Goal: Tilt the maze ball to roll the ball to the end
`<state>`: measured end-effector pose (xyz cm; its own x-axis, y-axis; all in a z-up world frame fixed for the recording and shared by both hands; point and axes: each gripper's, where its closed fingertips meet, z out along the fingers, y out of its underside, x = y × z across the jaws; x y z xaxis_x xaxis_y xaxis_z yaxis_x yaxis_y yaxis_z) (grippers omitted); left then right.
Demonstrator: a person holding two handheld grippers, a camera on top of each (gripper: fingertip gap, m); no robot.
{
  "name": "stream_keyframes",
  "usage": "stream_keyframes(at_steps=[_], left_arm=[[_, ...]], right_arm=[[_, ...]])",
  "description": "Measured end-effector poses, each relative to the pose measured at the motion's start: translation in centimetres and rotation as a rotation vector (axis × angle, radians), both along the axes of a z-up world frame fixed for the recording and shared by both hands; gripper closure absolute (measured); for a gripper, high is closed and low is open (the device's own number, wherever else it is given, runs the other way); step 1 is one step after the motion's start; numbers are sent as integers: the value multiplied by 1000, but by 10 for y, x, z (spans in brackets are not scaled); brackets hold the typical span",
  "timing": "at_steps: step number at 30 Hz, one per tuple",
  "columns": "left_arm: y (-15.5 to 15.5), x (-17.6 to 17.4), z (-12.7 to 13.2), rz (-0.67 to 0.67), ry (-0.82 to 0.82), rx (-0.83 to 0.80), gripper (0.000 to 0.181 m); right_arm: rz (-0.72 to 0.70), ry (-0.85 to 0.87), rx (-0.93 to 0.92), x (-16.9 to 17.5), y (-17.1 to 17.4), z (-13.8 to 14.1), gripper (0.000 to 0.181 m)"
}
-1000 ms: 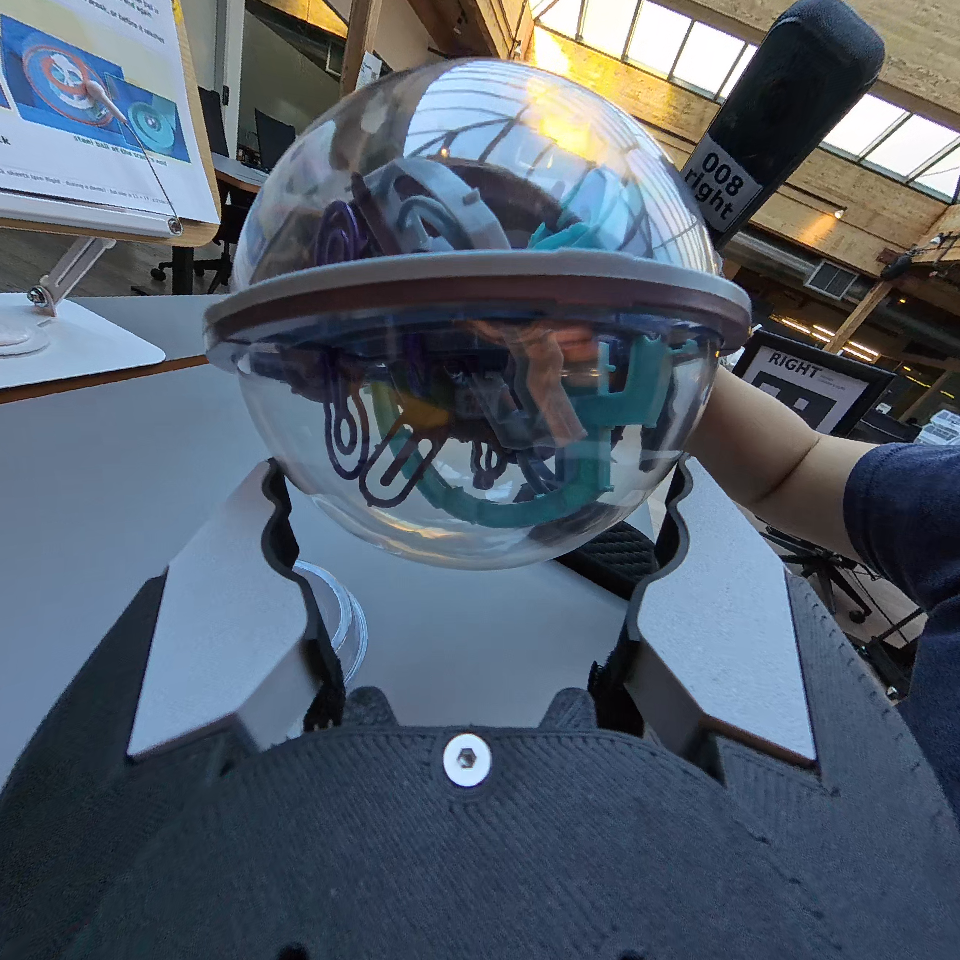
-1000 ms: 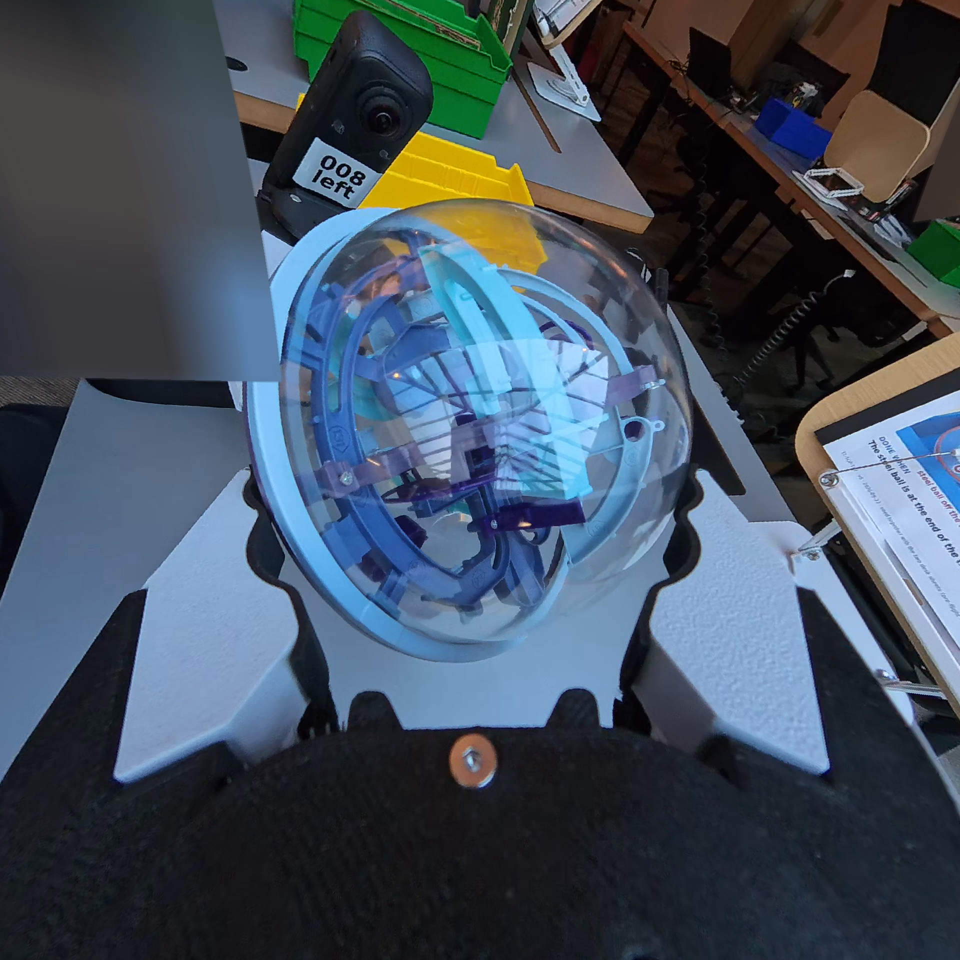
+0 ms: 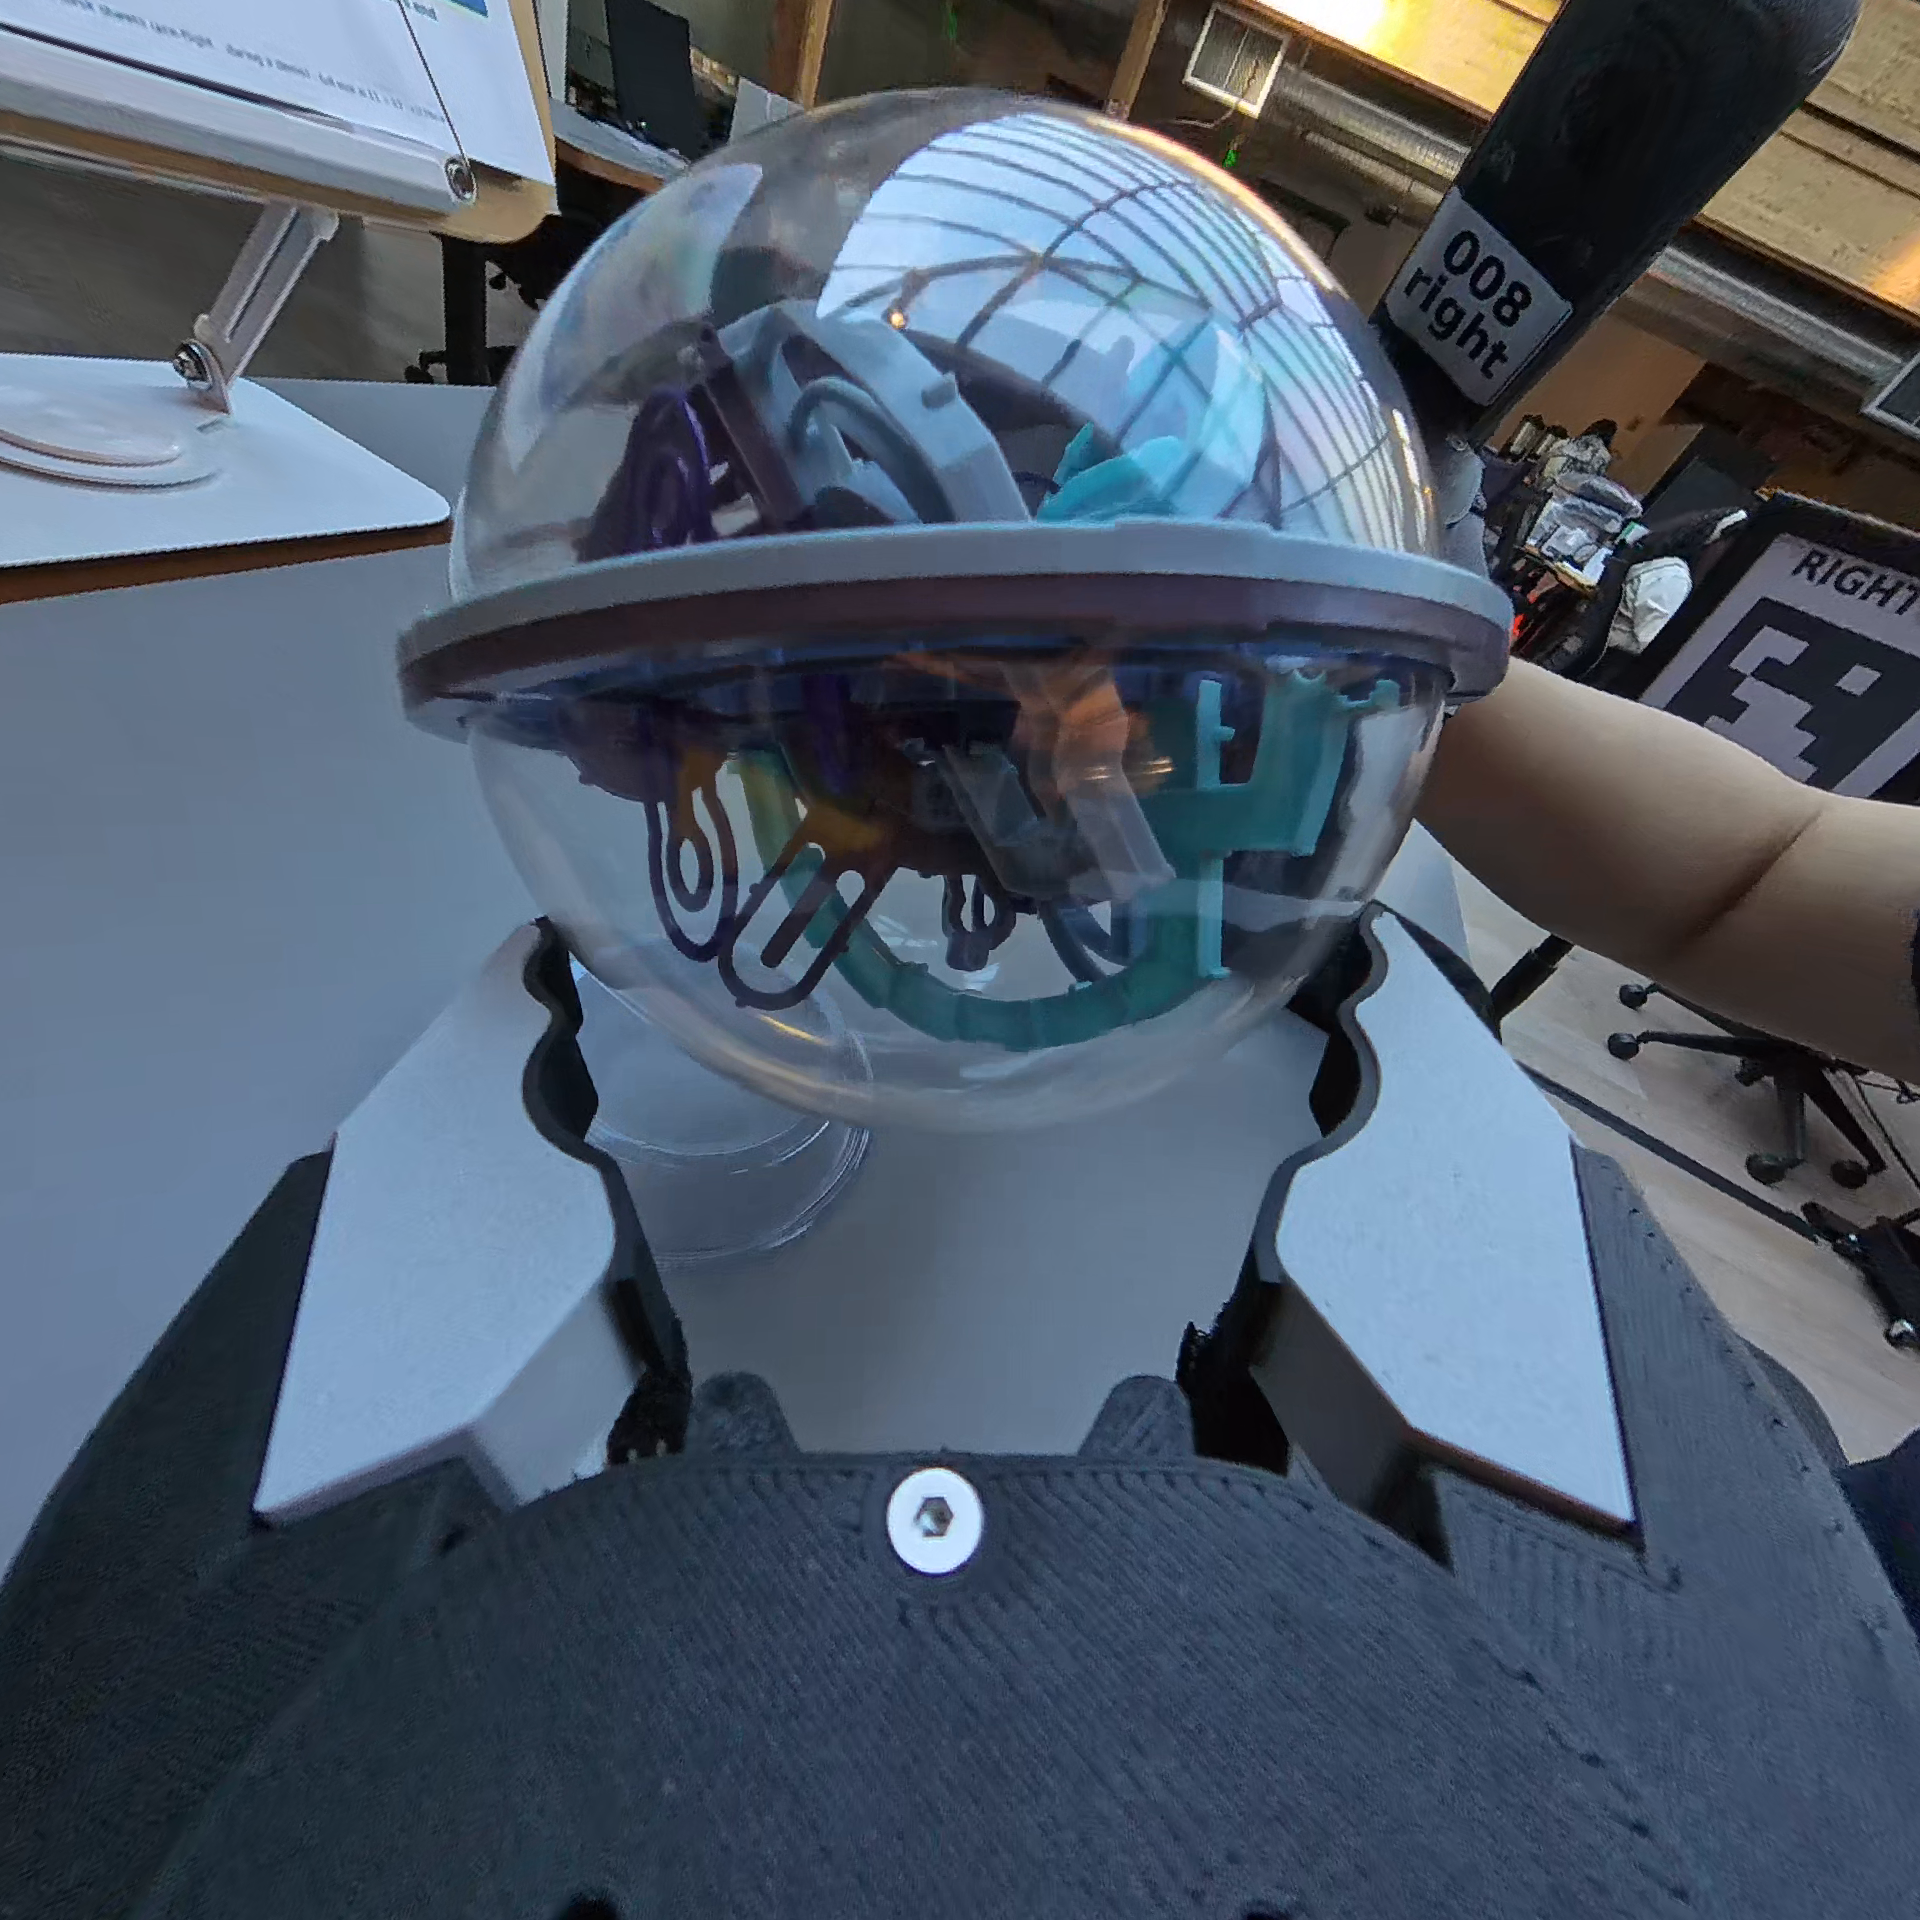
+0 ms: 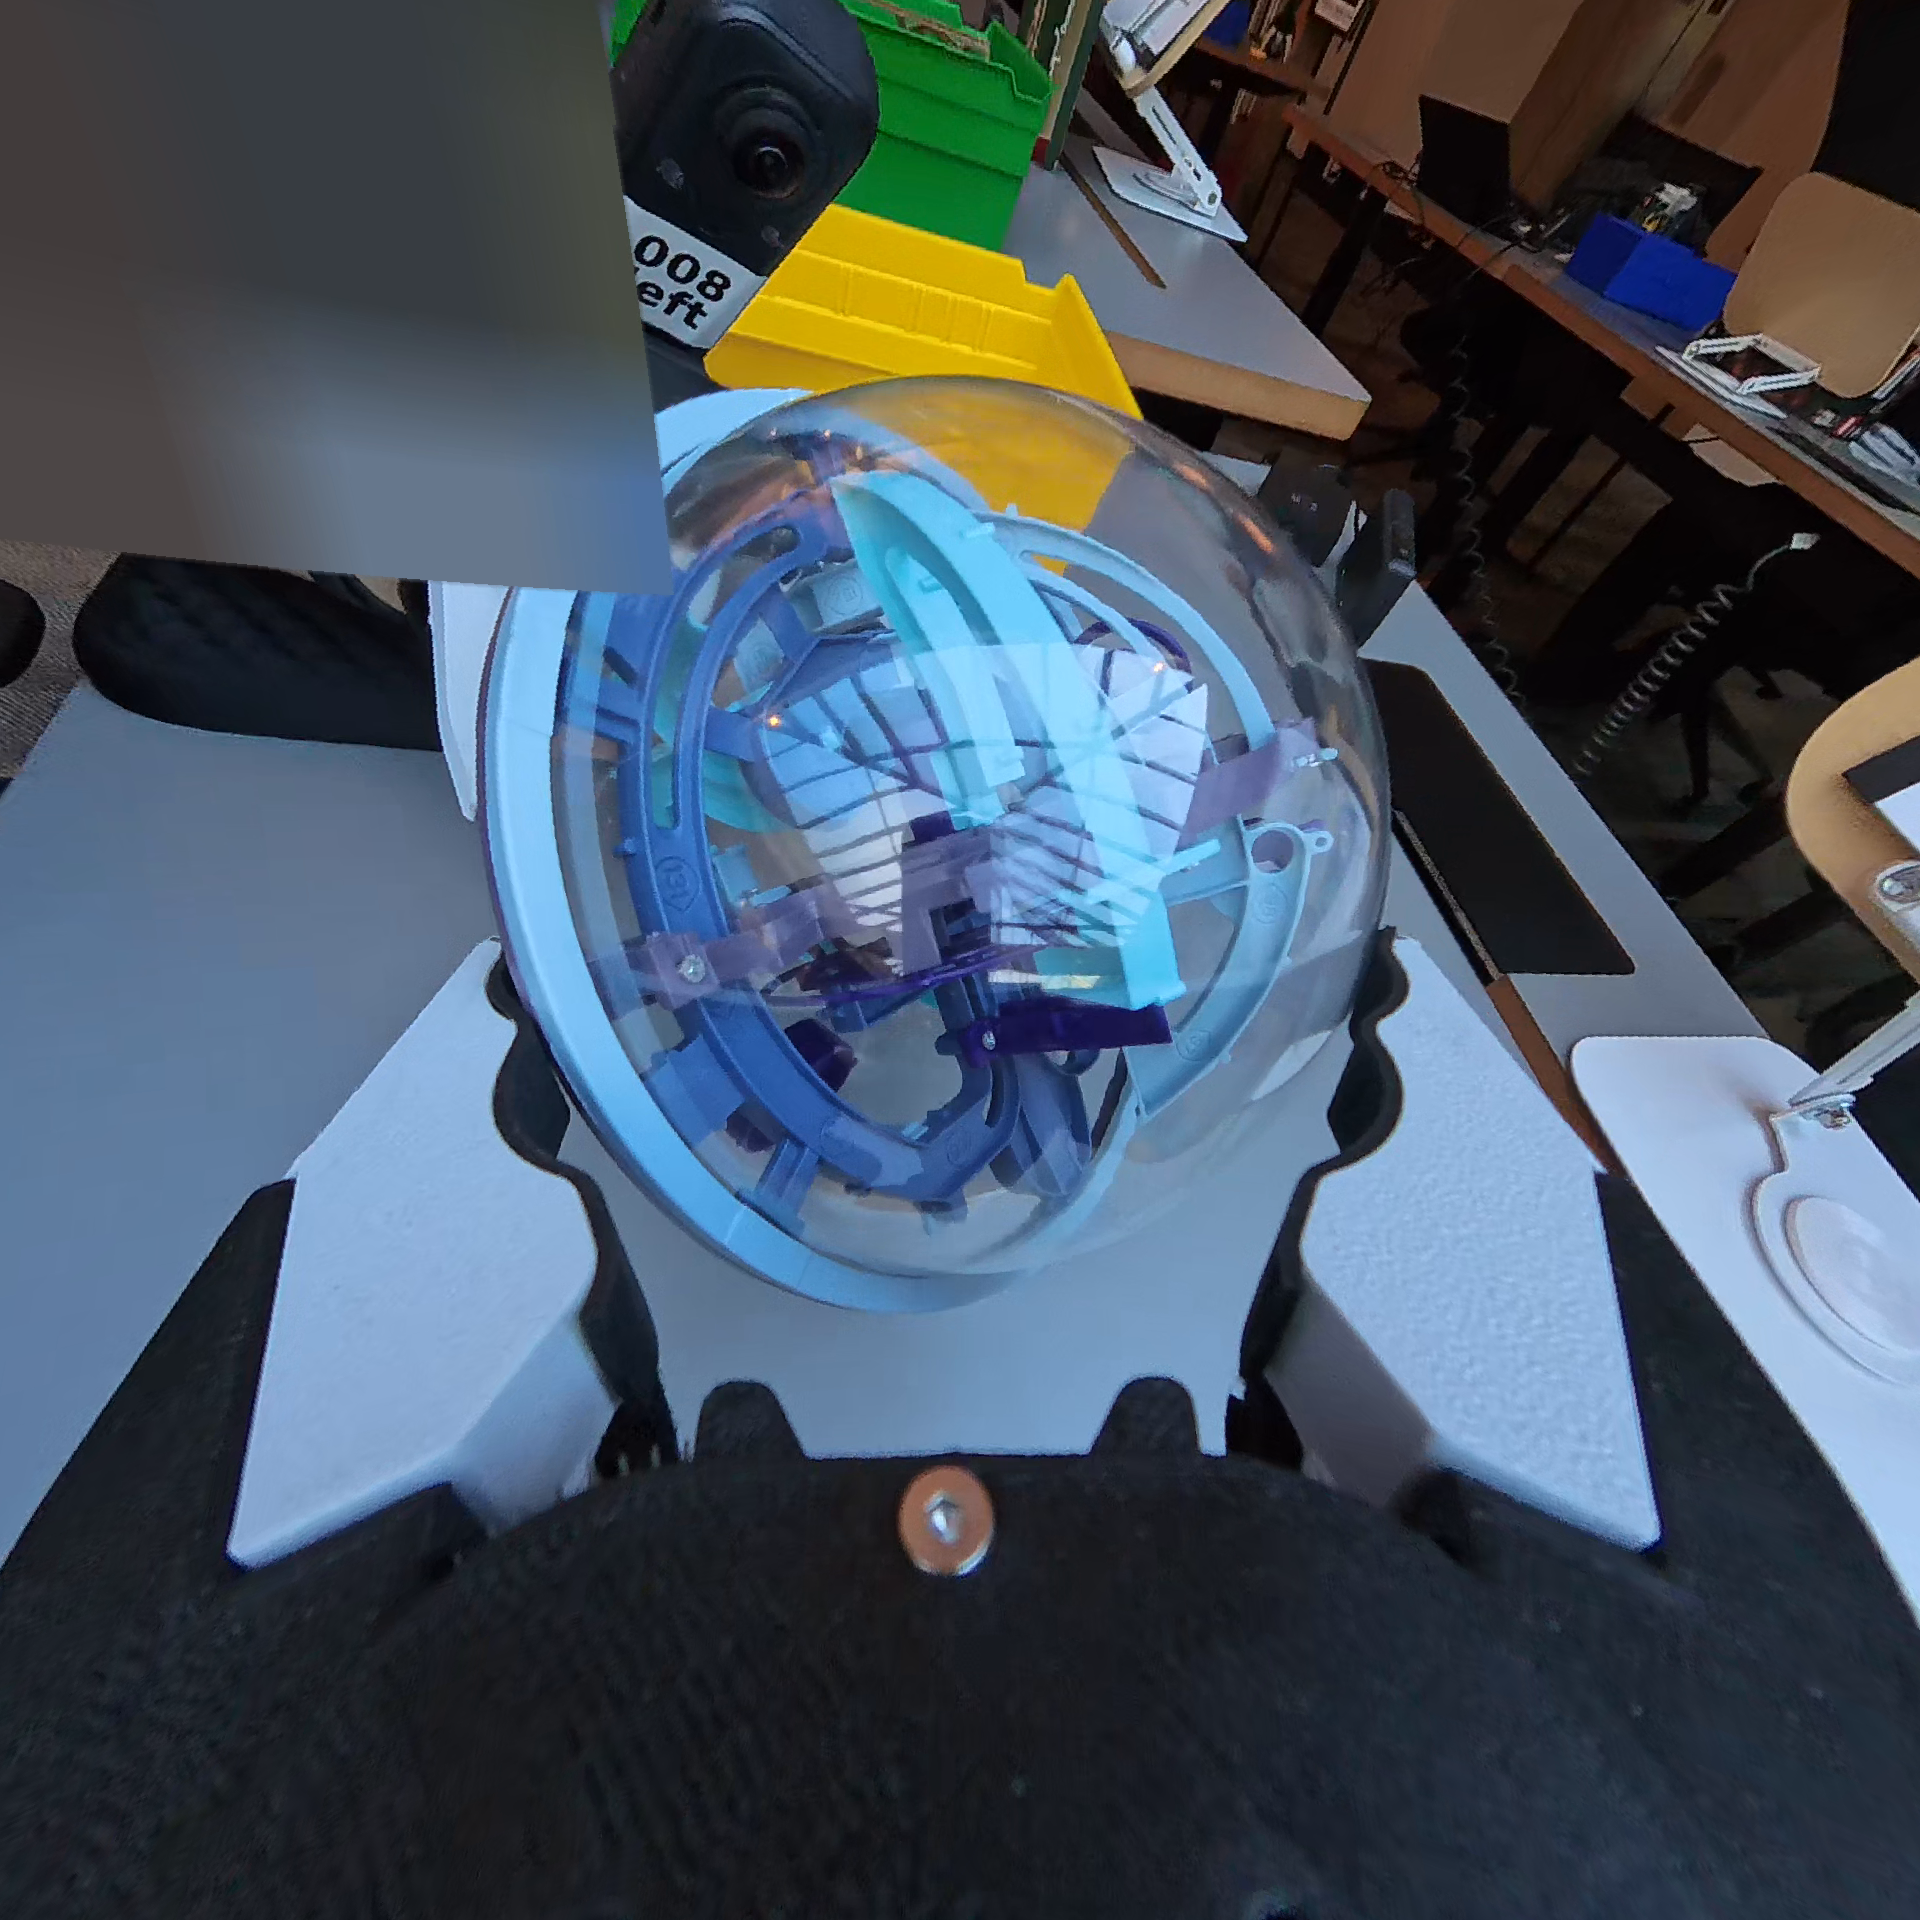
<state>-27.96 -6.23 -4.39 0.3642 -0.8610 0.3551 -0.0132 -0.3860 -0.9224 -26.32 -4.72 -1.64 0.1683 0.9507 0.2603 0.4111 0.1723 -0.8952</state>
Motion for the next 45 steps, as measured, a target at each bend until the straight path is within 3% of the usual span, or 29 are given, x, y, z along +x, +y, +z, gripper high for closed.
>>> stream_keyframes(at_steps=[21, 45], left_arm=[[24, 1, -47, -30, 124, -65, 37], [33, 3, -51, -27, 101, -78, 36]], right_arm=[[-6, 2, -25, 0, 25, -42, 30], [7, 30, -33, -1, 35, -45, 30]])
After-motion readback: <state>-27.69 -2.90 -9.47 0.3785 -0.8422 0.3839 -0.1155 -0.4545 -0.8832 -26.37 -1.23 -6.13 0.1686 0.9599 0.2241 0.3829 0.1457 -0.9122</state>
